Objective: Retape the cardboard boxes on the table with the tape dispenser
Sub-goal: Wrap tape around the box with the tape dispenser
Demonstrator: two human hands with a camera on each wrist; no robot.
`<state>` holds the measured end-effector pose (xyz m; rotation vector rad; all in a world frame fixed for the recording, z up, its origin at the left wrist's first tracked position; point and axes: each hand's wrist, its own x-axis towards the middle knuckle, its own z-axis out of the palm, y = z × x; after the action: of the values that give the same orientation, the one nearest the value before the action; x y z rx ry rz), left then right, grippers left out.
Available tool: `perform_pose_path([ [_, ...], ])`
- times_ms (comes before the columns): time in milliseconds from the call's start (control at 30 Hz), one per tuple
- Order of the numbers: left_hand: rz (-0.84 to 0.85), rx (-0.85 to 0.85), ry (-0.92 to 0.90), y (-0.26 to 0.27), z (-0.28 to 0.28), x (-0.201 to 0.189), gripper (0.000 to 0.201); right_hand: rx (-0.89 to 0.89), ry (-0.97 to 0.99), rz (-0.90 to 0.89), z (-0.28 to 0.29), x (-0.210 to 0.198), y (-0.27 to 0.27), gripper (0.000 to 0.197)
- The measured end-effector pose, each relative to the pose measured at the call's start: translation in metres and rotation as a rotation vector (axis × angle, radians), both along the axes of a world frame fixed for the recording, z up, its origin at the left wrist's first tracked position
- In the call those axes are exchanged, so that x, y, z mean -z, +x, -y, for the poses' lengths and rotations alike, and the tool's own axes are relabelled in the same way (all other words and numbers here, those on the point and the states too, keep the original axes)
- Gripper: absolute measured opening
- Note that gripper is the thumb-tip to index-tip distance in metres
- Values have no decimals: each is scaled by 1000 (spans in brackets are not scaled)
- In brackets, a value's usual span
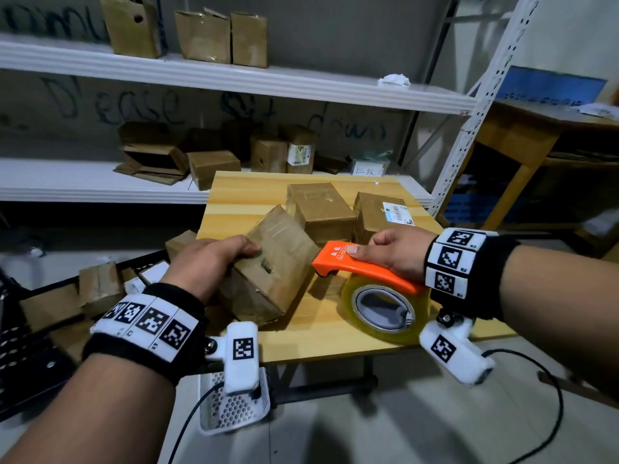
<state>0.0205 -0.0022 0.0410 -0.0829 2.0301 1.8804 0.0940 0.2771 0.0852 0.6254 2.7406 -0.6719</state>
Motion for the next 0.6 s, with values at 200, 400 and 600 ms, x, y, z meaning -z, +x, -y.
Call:
perform_pose_path([
  [200, -6, 10, -66, -6, 4, 0, 41, -5, 30, -8, 13, 2, -8, 59],
  [400, -85, -12, -205, -4, 4, 1, 34, -22, 66, 21, 25, -2, -10, 59],
  [600, -572, -29, -378, -1, 9, 1, 51, 2, 37, -3, 31, -4, -11, 59],
])
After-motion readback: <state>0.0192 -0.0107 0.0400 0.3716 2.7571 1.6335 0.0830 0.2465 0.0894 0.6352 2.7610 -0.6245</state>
